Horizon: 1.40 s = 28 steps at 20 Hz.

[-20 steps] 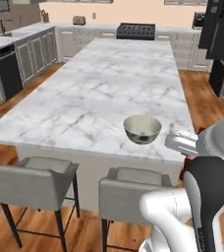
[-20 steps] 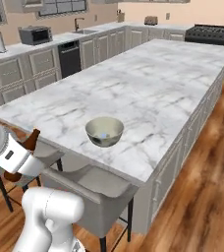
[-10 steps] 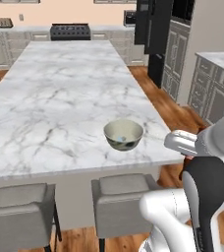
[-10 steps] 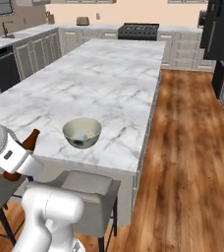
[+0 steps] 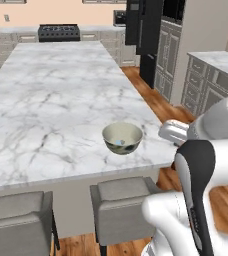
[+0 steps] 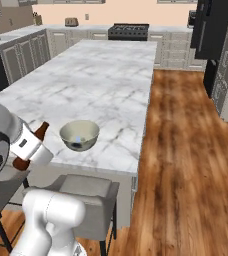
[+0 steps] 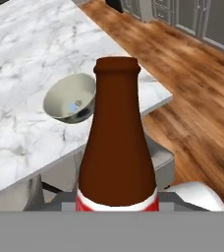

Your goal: Open the fridge, grab two sodas, and place both sodas inside the bowl with ice on the dining counter.

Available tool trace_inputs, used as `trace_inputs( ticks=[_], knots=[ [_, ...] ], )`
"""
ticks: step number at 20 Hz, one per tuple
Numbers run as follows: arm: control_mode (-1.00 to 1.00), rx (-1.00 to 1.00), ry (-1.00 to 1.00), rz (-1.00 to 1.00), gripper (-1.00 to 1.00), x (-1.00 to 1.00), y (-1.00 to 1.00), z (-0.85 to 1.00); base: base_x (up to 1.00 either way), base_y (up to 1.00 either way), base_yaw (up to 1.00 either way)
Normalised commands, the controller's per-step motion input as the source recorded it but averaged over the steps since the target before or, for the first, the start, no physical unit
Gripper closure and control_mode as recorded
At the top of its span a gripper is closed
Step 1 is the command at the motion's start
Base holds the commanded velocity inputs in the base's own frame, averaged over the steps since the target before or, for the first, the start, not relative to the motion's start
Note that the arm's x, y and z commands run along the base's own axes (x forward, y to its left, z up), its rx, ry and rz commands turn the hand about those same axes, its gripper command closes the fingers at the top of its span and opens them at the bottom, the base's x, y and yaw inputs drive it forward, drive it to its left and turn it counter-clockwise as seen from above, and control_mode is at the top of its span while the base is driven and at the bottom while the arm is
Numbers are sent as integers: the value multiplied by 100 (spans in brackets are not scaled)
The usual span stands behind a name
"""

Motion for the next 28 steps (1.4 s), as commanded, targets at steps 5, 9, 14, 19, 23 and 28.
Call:
trace_inputs(
  ticks=[5,9,14,19,23,28],
  knots=[
    [-100,7,17,1,100,100,5,0,0,0,0],
    [-100,2,23,0,100,100,16,-18,0,0,0],
    [-100,0,20,1,100,61,16,-32,0,0,0],
    [-100,0,18,0,100,75,0,-22,0,0,0],
    [-100,0,17,0,100,72,0,-44,0,0,0],
    [-100,0,18,0,100,66,0,-50,0,0,0]
  ],
)
